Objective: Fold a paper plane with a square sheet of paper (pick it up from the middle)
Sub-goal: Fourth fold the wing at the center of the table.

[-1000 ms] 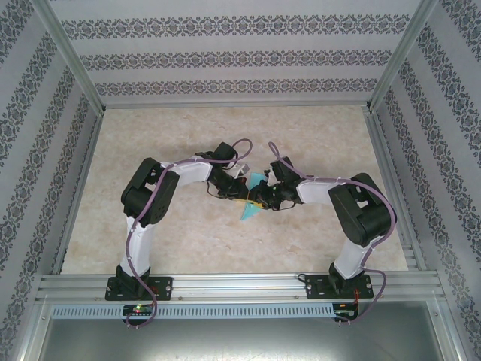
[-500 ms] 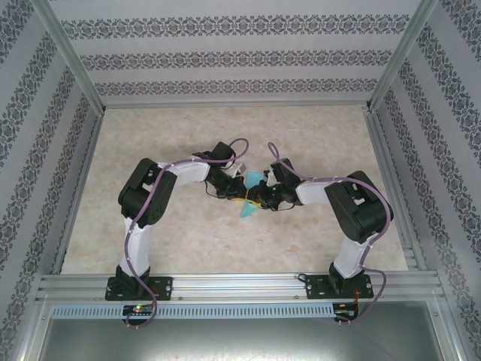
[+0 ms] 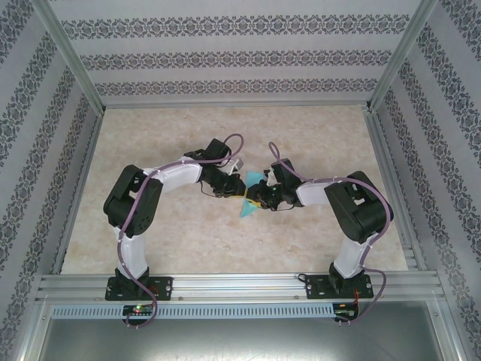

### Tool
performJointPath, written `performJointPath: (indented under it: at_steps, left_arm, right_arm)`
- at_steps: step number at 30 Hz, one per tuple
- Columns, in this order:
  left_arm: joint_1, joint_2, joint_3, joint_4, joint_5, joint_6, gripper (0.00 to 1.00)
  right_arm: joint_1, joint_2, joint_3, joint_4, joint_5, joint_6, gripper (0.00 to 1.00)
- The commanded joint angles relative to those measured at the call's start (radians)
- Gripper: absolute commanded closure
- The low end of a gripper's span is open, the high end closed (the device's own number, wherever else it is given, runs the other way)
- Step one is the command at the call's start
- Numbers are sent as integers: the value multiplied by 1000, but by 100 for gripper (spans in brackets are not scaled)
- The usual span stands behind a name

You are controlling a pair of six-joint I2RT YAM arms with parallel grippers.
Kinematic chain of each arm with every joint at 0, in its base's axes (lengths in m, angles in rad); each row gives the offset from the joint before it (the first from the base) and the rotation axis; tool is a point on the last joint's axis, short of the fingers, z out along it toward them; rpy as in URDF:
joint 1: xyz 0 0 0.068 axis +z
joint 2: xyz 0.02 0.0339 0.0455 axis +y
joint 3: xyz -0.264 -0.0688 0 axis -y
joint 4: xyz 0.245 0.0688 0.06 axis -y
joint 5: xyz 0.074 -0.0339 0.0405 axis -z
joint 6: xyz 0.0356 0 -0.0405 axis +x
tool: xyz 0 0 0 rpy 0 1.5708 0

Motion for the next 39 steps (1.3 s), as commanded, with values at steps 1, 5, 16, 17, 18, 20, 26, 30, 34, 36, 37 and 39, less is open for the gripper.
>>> performJointPath:
  at_steps: [1, 5, 16, 17, 18, 20, 26, 30, 34, 36, 37, 39]
  left_arm:
    - [4, -59, -56, 37, -7, -30, 82]
    - [0, -85, -126, 85, 5, -56, 80]
    - [-38, -56, -163, 177, 28, -95, 78]
    - [-41, -54, -162, 181, 27, -95, 78]
    - [-44, -50, -163, 186, 29, -97, 78]
    - [-49, -44, -168, 198, 33, -101, 77]
    - [-57, -22, -172, 183, 5, -84, 77]
    - [-62, -14, -177, 172, -17, -72, 77]
    - [-69, -2, -174, 157, -38, -57, 77]
    - [-72, 1, -174, 148, -44, -51, 77]
    - [-72, 3, -173, 144, -51, -48, 78]
    - [-74, 9, -170, 136, -55, -40, 78]
  right_arm:
    - [-6, 0, -27, 17, 6, 27, 73]
    - [-6, -2, -30, 23, 4, 38, 73]
    - [-3, -24, -35, 8, 6, 52, 74]
    - [-3, -24, -35, 6, 4, 54, 74]
    - [-3, -28, -35, 6, 5, 56, 74]
    - [-3, -31, -35, 5, 6, 56, 75]
    - [-4, -39, -42, 4, 8, 64, 77]
    - [-6, -42, -45, 12, 5, 72, 78]
    - [-5, -50, -40, 11, 3, 75, 78]
    - [-5, -52, -39, 12, 1, 77, 78]
    - [-5, -55, -38, 12, 1, 76, 78]
    - [-5, -59, -38, 12, 0, 79, 78]
